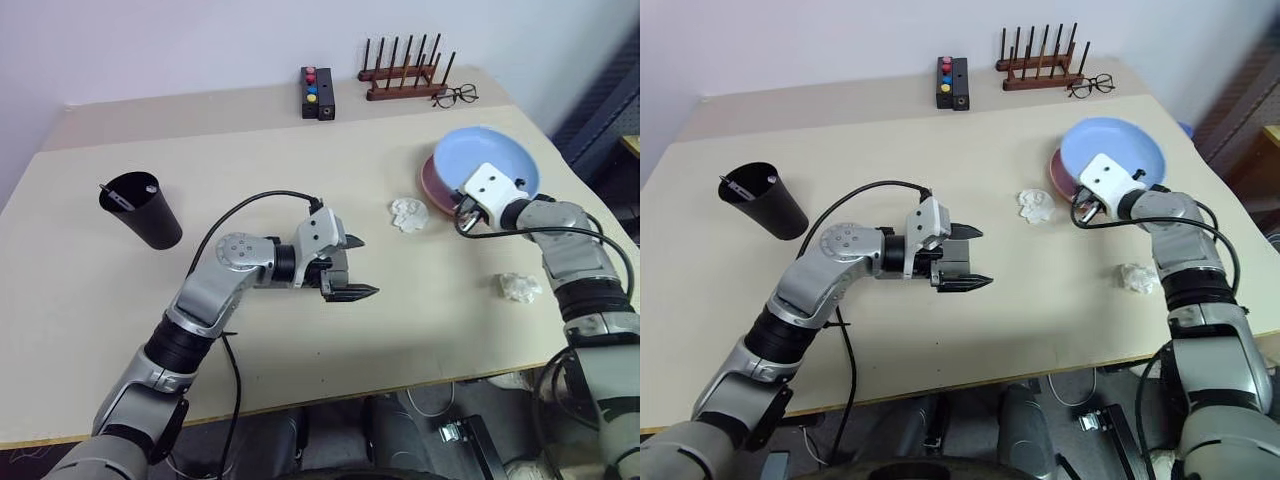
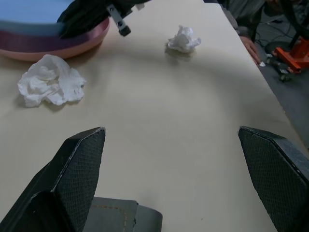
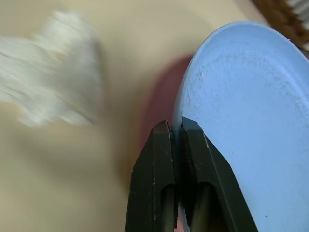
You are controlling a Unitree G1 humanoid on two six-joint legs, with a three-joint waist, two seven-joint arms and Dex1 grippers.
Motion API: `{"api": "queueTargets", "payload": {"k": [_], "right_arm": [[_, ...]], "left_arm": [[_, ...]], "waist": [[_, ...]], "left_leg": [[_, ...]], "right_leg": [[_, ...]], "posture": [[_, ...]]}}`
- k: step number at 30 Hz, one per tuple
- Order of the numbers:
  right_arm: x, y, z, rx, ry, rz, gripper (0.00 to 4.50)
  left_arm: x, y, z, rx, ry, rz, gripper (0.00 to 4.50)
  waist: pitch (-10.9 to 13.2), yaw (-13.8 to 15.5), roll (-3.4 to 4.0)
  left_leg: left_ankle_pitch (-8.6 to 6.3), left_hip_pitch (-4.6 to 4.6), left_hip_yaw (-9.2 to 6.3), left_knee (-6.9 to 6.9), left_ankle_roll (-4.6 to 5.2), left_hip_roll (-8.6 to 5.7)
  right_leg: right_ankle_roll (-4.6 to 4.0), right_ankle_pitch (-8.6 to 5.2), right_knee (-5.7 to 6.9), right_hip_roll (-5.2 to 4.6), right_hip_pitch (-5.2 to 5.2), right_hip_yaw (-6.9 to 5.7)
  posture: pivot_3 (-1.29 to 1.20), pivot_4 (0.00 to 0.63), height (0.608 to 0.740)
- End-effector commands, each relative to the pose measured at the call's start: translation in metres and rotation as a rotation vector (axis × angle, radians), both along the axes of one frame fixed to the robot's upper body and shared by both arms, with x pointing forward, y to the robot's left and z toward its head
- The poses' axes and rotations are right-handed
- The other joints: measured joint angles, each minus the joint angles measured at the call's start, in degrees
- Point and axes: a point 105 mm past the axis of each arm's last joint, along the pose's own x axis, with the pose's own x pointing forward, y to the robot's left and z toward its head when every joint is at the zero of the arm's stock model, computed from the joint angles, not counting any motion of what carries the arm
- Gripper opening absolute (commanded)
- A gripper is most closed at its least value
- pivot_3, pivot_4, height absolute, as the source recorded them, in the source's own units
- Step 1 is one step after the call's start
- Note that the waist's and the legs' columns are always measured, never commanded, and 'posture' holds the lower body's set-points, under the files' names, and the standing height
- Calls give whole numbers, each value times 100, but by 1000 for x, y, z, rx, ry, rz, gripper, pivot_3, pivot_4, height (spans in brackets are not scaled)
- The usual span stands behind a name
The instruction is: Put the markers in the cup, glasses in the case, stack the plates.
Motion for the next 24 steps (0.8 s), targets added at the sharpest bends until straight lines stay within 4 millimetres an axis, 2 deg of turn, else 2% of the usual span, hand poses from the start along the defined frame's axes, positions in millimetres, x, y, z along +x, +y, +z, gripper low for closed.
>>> {"api": "queueTargets", "payload": {"k": [1, 3, 6, 13, 15, 19, 21, 24], "right_arm": [[5, 6, 13, -19, -29, 40, 40], [5, 6, 10, -19, -5, 46, 40], [7, 6, 8, -26, 11, 48, 997], [9, 1, 13, -27, -16, 26, 4429], [9, 0, 18, -22, -24, 24, 4429], [1, -3, 43, 52, -44, 26, 4429], [-10, -7, 53, 80, -22, 40, 4429], [-41, -17, 55, 91, 82, 85, 4429]], "left_arm": [[-3, 2, 13, -30, -37, 9, 4500], [-3, 4, 13, -29, -38, 17, 4500], [-4, 5, 13, -28, -37, 24, 4500], [-5, 6, 11, -24, -32, 34, 4500], [-4, 5, 11, -25, -32, 33, 4500], [-3, 3, 11, -26, -31, 24, 4500], [-3, 2, 10, -26, -28, 12, 4500], [-7, 0, 6, -19, -4, -34, 4500]], "waist": [[0, 4, 0], [0, 6, 1], [0, -1, 1], [0, -2, 1], [0, -2, 1], [3, 1, 6], [4, 21, 7], [4, 136, 6]], "left_leg": [[0, 0, 0, 0, 0, 0], [0, 0, 0, 0, 0, 0], [0, -1, 0, 0, 0, 0], [0, -1, 0, 0, 0, 0], [0, -1, 0, 0, -1, 0], [0, -2, 0, 0, 0, 0], [0, -4, -1, 0, 0, 0], [-1, -9, -10, 0, 0, -1]], "right_leg": [[0, 0, 0, 0, 0, 0], [0, 0, 0, 0, 0, 0], [0, 0, 0, 0, 0, 0], [0, 0, 0, 0, -2, 0], [0, 0, 0, 0, -1, 0], [0, 0, 0, 0, -3, 1], [0, 0, 0, 0, -4, 0], [0, 0, -4, 0, -4, -5]], "posture": [[0, 150, 740], [0, 150, 740], [0, 150, 740], [0, 150, 740], [0, 150, 740], [0, 150, 740], [0, 150, 740], [0, 150, 740]]}}
